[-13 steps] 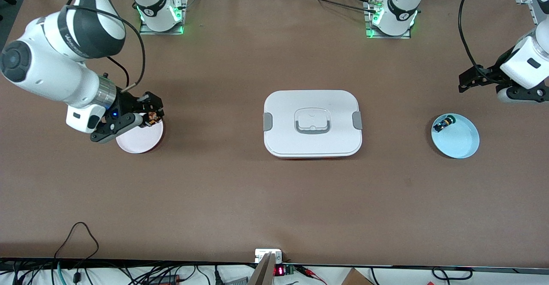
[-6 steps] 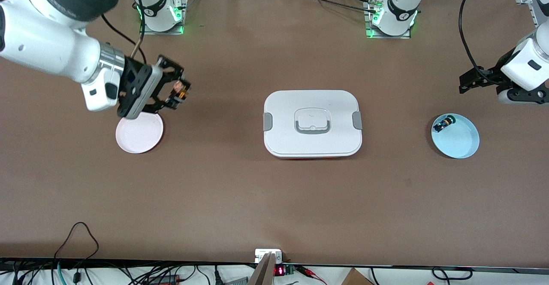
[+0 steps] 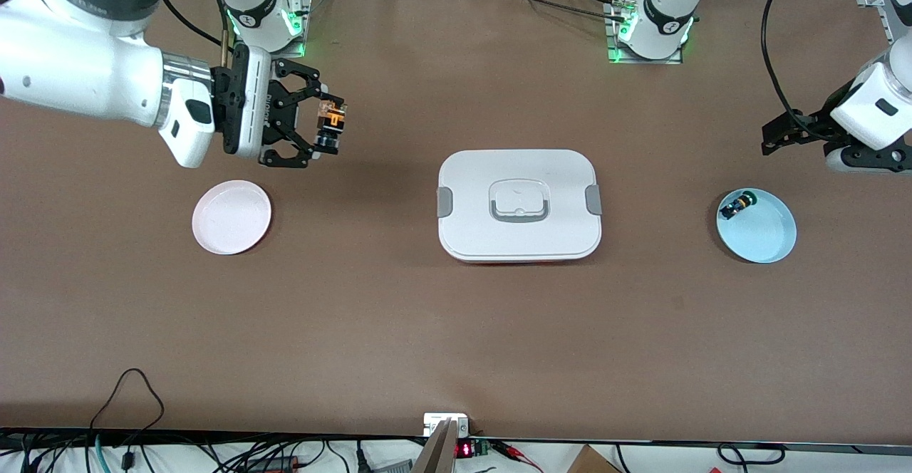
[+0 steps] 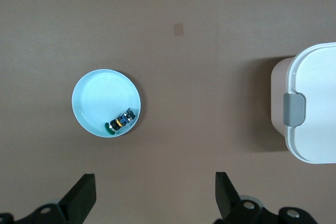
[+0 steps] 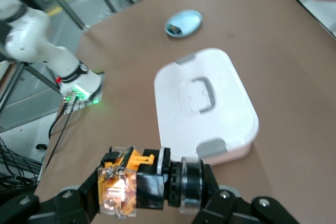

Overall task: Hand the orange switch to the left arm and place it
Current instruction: 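Lift the orange switch with the right gripper toward the white box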

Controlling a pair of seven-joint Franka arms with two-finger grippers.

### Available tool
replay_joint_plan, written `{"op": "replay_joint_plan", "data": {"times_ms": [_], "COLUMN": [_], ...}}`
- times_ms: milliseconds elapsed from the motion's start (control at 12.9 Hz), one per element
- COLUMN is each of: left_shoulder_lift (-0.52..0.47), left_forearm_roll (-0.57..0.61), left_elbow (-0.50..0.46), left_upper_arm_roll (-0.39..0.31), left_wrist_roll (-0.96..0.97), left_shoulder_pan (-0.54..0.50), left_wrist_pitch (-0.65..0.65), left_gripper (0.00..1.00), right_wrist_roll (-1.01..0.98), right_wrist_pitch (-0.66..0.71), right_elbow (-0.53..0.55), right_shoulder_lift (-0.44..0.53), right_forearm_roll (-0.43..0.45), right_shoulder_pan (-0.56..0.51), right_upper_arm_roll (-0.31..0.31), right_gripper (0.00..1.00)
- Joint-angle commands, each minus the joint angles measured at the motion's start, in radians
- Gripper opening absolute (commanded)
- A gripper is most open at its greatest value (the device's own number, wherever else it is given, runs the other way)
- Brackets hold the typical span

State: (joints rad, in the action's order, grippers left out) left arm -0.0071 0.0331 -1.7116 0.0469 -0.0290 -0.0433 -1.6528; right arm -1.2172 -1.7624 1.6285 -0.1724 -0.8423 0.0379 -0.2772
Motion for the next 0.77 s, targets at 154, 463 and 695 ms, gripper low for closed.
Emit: {"op": "replay_joint_plan", "data": {"times_ms": [154, 463, 695], "left_shoulder_lift": [0.013, 0.013, 0.015], "left_forearm_roll": [-0.012, -0.012, -0.024], "left_elbow": [0.032, 0.032, 0.032], "left_upper_arm_roll": [0.004, 0.005, 0.004], "left_wrist_roll": [-0.017, -0.022, -0.019], "left_shoulder_pan": [-0.004, -0.001, -0.003], "left_wrist_pitch": [0.018, 0.018, 0.021], "left_gripper": [1.0, 1.0, 1.0], "right_wrist_roll": [-0.377, -0.568, -0.582], "right_wrist_pitch": [0.004, 0.001, -0.072], "right_elbow": [0.07, 0.099, 0.12], "right_shoulder_lift": [-0.063, -0.151, -0.151], "right_forearm_roll": [-0.279, -0.462, -0.625], "right_shoulder_pan": [-0.006, 0.016, 0.063], "right_upper_arm_roll": [0.0, 0.0, 0.0], "right_gripper": [0.09, 0.09, 0.09]}}
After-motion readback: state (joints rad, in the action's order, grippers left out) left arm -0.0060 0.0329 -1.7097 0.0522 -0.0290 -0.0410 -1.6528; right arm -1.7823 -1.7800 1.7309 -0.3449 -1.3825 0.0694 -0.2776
